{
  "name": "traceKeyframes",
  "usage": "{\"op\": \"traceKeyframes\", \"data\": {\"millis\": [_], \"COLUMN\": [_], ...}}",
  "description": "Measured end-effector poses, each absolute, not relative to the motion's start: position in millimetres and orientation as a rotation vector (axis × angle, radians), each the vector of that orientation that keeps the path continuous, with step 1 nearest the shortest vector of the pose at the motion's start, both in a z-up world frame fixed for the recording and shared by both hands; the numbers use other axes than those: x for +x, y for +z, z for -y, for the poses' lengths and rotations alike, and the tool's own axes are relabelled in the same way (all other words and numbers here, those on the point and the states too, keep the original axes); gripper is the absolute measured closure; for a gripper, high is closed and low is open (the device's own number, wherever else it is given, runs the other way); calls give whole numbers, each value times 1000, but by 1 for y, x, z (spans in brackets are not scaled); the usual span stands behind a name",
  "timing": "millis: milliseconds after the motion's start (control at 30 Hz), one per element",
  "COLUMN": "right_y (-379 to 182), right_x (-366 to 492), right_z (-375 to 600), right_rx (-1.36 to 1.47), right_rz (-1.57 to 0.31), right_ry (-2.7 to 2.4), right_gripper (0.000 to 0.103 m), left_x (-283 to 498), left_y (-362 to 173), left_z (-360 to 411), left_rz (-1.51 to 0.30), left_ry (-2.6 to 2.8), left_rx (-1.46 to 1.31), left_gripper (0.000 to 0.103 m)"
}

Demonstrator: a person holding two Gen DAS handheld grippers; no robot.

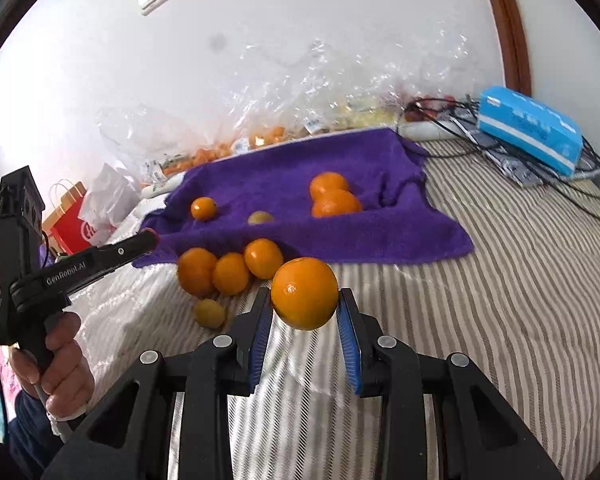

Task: Organize fruits
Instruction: 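Grasp the small red apple with the left tool while the right tool carries the orange, then lower the apple and the orange onto the towel and open both tools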

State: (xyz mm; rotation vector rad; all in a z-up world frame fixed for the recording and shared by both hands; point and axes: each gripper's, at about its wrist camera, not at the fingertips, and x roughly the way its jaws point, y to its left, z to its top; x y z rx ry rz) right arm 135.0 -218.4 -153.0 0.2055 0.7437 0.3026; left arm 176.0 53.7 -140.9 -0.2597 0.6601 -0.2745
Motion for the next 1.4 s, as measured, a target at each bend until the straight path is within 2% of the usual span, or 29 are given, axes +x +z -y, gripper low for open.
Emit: {"op": "traceKeyframes", "data": {"millis": [267,500,667,1033,1400], "right_y": [-101,-91,-110,-156,-170], "right_x": [179,228,261,279,283], "right_z": [217,216,217,231,214], "right_rx": [167,145,139,191,84], "right_rz": [-607,-565,-604,-724,-772], "right_ry": [321,316,285,252,222], "right_gripper": [70,70,70,70,70], "left_x": [203,250,271,281,284], "left_y": [-97,-89,-106,-150,-154], "left_z": [-56,-54,-50,-44,-46], "left_rz": [-600,-594,-613,-709,-719], "left_ry": [-267,-247,-234,-237,-233], "left_rx": [-188,-181,-180,-184,-190], "left_gripper": [80,80,80,80,80]}}
